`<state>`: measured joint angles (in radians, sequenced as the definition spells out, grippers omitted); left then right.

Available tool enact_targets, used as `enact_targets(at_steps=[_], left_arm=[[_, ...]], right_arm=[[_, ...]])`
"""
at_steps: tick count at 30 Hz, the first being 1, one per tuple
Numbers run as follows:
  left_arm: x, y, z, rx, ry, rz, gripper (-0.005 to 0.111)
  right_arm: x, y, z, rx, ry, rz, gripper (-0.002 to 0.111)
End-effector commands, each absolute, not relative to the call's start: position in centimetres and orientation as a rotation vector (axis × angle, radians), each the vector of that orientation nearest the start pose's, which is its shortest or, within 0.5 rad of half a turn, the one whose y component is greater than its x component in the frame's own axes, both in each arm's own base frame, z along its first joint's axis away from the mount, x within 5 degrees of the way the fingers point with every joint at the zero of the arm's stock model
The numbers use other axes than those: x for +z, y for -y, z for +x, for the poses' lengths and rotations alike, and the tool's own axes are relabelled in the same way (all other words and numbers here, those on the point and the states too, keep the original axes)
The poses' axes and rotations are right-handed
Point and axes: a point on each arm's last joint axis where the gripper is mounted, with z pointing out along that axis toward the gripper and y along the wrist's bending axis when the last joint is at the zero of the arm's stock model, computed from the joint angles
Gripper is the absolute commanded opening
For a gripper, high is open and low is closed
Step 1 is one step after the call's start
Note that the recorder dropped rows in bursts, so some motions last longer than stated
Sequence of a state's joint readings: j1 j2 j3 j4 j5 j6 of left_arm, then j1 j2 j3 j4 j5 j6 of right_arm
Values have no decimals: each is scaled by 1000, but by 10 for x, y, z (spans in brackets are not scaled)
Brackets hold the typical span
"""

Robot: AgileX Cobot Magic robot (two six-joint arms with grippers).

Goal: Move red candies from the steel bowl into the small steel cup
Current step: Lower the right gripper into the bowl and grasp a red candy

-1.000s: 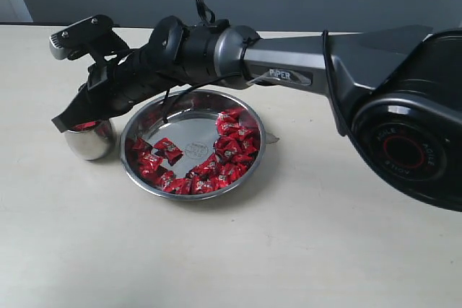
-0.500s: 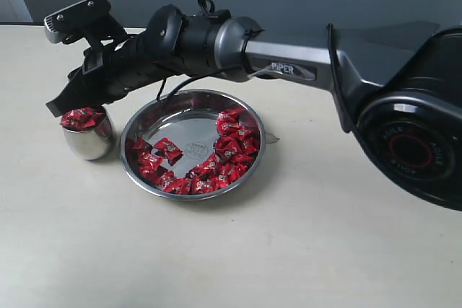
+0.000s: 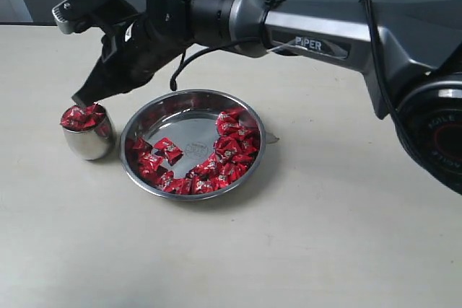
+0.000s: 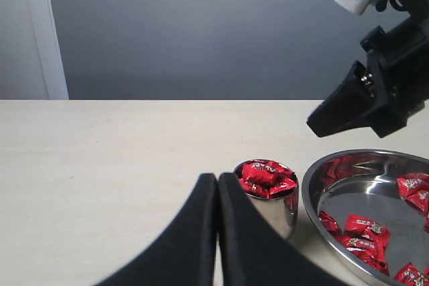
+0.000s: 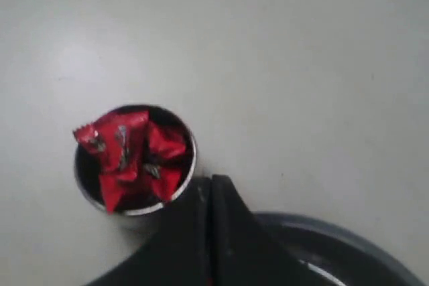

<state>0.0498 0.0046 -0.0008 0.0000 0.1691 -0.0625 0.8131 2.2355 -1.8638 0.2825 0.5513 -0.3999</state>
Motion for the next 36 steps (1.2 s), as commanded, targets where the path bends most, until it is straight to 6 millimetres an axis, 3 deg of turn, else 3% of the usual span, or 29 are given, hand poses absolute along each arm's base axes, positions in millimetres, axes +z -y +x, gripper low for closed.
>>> enact_targets(at_steps=[1, 5, 8, 10, 16, 22, 32, 36], left_arm=[[198, -3, 56, -17, -1644, -92, 0], [198, -3, 56, -17, -1644, -92, 0], [198, -3, 56, -17, -1644, -92, 0], [198, -3, 56, -17, -1644, -92, 0], [198, -3, 56, -17, -1644, -92, 0], [198, -3, 56, -17, -1644, -92, 0], [198, -3, 56, -17, -1644, -92, 0], [198, -3, 56, -17, -1644, -92, 0]], right_arm=[[202, -350, 359, 420, -2283, -1206, 0], [184, -328, 372, 405, -2416, -1195, 20], [168, -322, 374, 402, -2493, -1220, 38], [157, -322, 372, 408, -2536, -1235, 44], [136, -331, 368, 533, -2596, -1206, 44], [138, -335, 365, 605, -2597, -1180, 44], [122, -338, 362, 610, -2623, -1204, 44], [122, -339, 364, 607, -2608, -1190, 33]])
